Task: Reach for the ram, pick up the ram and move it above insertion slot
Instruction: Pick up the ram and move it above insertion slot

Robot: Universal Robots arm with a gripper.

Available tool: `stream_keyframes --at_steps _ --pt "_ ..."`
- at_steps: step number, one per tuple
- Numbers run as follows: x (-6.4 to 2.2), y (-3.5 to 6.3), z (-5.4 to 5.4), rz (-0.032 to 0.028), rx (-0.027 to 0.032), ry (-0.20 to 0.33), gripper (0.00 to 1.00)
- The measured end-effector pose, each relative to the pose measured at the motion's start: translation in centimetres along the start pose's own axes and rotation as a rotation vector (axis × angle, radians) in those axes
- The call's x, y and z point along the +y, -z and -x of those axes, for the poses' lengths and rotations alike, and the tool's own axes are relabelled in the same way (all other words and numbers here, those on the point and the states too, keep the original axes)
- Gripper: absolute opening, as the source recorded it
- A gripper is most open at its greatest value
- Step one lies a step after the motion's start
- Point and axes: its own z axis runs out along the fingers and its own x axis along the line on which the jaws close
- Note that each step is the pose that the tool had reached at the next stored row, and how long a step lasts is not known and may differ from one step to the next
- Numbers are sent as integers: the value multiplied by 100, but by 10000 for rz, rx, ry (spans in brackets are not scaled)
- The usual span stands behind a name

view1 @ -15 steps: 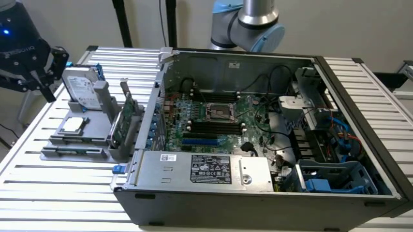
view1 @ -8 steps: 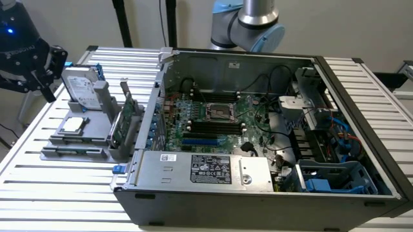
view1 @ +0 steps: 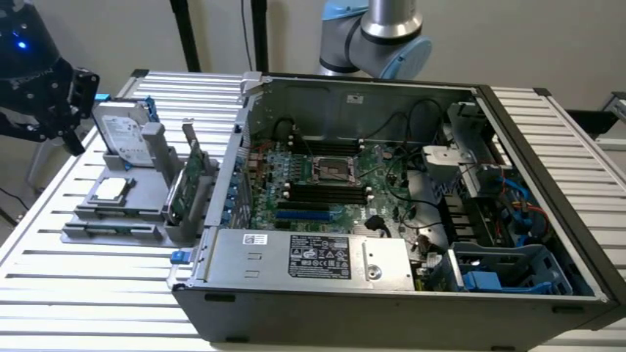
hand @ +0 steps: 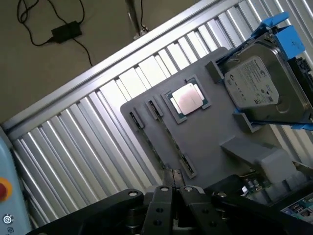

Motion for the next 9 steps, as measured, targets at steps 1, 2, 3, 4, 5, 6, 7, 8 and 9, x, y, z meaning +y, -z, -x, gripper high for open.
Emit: stream_keyframes --at_steps 1,2,3,4,5,6,7,8,9 --pt "0 0 0 -2 6 181 11" --pt "0 0 0 -6 10 365 11" --pt "0 0 0 -11 14 540 11" --pt "0 0 0 -17 17 725 11" --pt "0 0 0 -26 19 905 11" --pt "0 -1 0 -37 19 1086 11" --pt "0 -1 1 -51 18 1265 11" --pt "-1 0 0 -67 18 1457 11" --pt "0 1 0 -87 16 1636 11"
